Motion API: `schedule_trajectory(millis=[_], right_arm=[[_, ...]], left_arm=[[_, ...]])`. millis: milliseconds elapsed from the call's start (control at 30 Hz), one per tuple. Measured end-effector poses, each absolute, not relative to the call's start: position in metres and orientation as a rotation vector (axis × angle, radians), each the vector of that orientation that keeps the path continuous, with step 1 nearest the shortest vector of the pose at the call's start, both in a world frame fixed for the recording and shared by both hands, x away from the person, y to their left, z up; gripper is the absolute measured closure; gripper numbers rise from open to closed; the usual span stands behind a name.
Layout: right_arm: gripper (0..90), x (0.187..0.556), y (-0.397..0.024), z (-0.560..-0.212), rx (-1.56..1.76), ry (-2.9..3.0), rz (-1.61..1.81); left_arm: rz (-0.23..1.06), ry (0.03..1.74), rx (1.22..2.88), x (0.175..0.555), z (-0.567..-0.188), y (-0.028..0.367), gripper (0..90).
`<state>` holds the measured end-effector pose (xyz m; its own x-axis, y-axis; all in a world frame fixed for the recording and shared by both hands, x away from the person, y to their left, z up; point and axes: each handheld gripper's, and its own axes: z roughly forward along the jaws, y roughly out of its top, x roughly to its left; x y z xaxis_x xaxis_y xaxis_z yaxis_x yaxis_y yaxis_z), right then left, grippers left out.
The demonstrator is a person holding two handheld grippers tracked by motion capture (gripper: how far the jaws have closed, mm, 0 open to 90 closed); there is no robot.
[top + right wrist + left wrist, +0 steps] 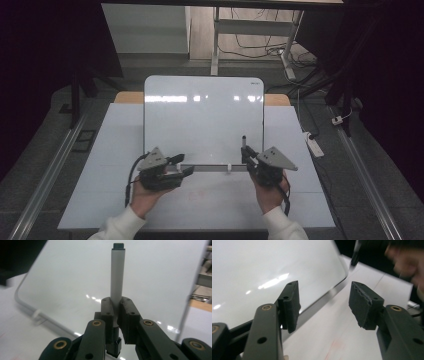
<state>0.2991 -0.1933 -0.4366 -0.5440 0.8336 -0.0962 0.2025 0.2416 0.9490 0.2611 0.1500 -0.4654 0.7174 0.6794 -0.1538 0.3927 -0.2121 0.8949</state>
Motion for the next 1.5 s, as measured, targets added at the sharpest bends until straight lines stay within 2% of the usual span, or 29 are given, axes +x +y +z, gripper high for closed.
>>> schedule_trajectory(millis=[233,433,833,1500], right_arm=[[81.0,0.344,-0.208,-0.411,1.037,1.894,1.280],[81.0,0.377,-0.207,-0.384,1.080,1.942,1.225],[80.9,0.445,-0.203,-0.353,1.193,2.014,1.095],[80.6,0.492,-0.188,-0.355,1.255,2.052,1.016]], left_arm=[[0.346,0.940,1.880,0.237,-0.484,0.203,37.9],[0.354,0.990,1.898,0.228,-0.495,0.225,36.6],[0.353,1.025,1.905,0.232,-0.504,0.236,36.4],[0.368,1.032,1.917,0.232,-0.506,0.238,36.9]])
